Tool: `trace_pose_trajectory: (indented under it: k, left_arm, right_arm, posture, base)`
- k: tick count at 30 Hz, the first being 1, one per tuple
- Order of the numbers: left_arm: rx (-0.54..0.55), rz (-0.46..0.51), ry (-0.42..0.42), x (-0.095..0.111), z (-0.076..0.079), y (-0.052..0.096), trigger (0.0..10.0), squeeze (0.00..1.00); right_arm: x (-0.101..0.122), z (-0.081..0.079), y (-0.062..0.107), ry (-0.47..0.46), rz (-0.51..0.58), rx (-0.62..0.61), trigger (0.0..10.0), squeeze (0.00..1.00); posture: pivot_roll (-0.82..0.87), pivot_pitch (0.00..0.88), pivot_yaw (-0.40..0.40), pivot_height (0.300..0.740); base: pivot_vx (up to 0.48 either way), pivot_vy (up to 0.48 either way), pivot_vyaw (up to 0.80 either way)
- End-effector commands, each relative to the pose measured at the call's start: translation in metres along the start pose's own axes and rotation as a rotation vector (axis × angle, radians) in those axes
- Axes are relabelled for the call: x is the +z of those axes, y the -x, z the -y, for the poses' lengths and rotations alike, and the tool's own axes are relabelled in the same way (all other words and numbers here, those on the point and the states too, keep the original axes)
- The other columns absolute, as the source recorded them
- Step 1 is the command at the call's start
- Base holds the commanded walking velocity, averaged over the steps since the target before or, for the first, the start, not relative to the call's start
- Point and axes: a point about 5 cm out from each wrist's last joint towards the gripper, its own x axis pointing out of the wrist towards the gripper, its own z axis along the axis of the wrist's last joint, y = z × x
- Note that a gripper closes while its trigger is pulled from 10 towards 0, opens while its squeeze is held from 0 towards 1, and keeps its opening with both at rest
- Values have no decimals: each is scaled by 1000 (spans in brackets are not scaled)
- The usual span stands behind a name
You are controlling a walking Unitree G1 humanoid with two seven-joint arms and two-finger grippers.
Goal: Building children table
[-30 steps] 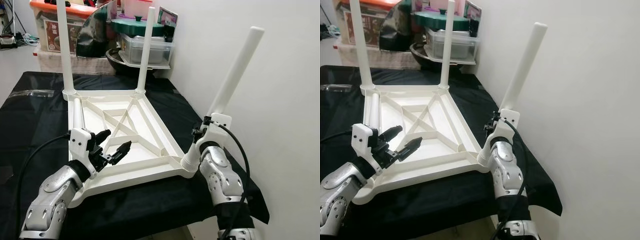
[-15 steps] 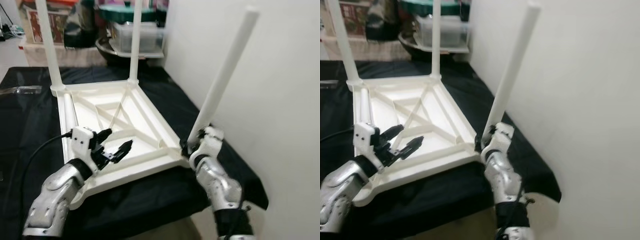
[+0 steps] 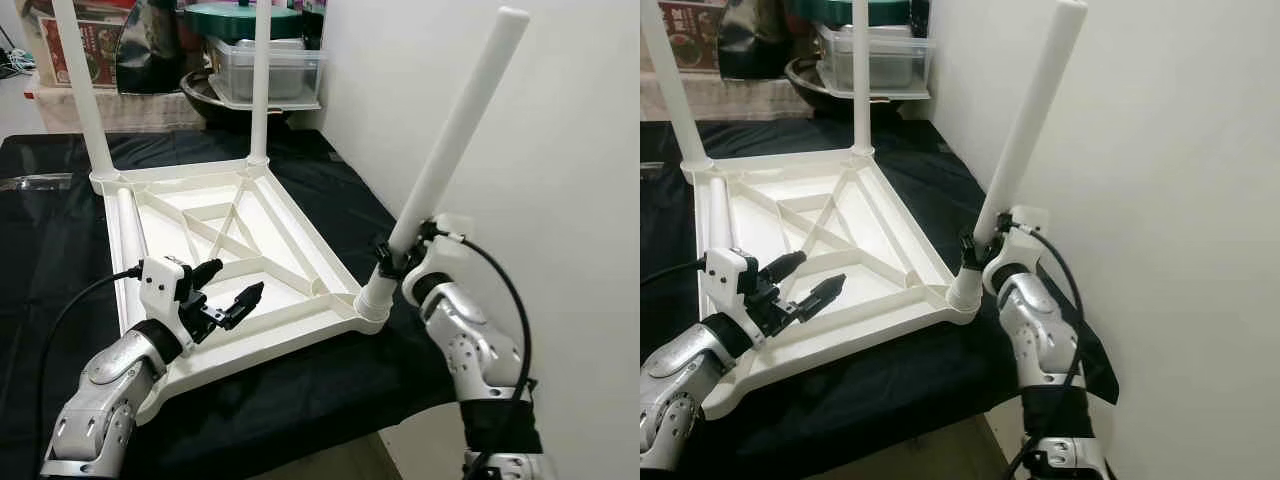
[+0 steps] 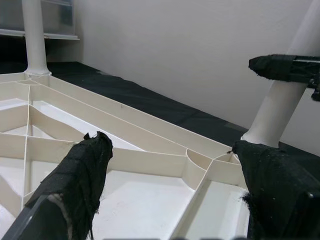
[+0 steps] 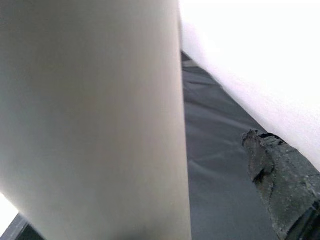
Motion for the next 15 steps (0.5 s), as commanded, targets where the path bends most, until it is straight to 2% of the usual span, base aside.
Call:
trace_pose_trajectory:
  k: [1,2,6,15]
  left_arm:
    - [-14,-3,-3,-1,1,-2,10000,0]
    - [-15,-2,-2,-1,1,-2,10000,0]
    - [-16,-1,-2,-1,1,-3,10000,0]
    - [-20,-1,-2,-1,2,-3,10000,0]
  right_arm:
    - [6,10,-1,22,13,5,10000,992]
    - [10,15,-2,40,11,20,10000,0]
    - [19,28,-5,71,21,52,10000,0]
    - [45,51,-12,65,37,178,10000,0]
  posture:
    - [78,0,-145,740]
    - [78,0,-145,740]
    - [76,0,-145,740]
    - [76,0,-146,740]
  base:
    - [0,0,0]
    - [0,0,0]
    - [0,0,0]
    - [0,0,0]
